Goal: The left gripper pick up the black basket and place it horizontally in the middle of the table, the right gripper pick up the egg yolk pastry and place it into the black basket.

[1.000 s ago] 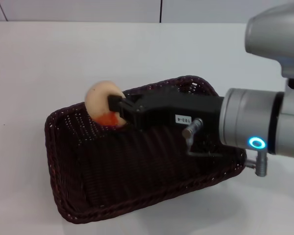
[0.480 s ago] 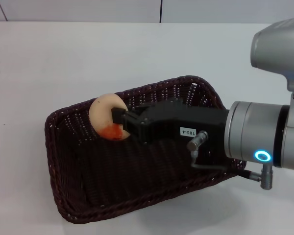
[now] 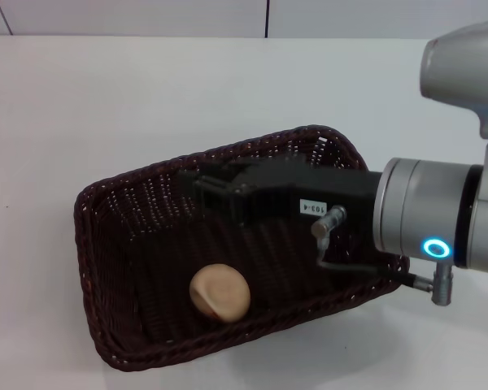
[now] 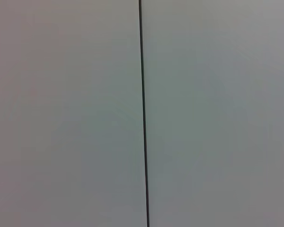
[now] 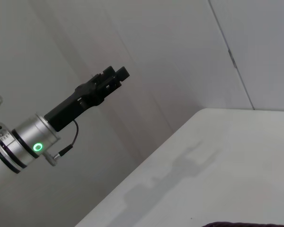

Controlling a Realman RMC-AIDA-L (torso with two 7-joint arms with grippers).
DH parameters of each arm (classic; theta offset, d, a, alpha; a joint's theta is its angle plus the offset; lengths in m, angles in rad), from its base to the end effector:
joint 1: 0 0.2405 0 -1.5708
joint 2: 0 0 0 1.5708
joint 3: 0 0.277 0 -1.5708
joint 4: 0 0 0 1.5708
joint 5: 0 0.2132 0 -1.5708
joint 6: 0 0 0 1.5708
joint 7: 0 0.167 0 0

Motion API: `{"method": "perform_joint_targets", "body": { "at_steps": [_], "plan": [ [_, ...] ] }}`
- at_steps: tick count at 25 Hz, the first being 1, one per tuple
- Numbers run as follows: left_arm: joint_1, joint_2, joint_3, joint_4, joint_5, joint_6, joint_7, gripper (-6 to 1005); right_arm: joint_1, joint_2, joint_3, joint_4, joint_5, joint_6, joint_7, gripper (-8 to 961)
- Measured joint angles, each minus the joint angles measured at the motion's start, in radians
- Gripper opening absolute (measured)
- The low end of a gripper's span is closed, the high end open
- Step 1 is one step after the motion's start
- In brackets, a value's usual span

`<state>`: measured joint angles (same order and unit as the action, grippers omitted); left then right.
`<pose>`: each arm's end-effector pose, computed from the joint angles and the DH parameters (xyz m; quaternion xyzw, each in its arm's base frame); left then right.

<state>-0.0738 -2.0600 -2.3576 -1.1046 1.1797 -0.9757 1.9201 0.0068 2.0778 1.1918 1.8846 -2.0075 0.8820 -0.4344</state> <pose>-0.3581 0.3281 0.1741 -0.6958 -0.2156 -0.2925 0.6195 0.0893 0.2552 -0.0699 -0.8973 0.3474 0.2411 0.1263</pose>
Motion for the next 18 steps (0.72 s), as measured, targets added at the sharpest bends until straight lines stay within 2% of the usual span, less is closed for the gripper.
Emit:
{"method": "perform_joint_targets", "body": {
  "at_steps": [5, 11, 16, 18],
  "plan": [
    [0.000, 0.000, 0.000, 0.001, 0.000, 0.000, 0.000, 773, -0.026, -0.001, -0.002, 0.034, -0.022, -0.055, -0.061, 295],
    [0.000, 0.000, 0.000, -0.001, 0.000, 0.000, -0.001, 773, -0.039, 0.001, 0.017, 0.095, -0.220, -0.128, -0.065, 305],
    [0.001, 0.000, -0.006, -0.003, 0.006, 0.000, -0.014, 773, -0.032, 0.002, 0.004, 0.008, -0.458, -0.268, -0.041, 314],
    [0.002, 0.000, -0.006, -0.003, 0.006, 0.000, -0.014, 773, -0.027, 0.002, 0.001, -0.015, -0.479, -0.298, -0.042, 318]
  ]
}}
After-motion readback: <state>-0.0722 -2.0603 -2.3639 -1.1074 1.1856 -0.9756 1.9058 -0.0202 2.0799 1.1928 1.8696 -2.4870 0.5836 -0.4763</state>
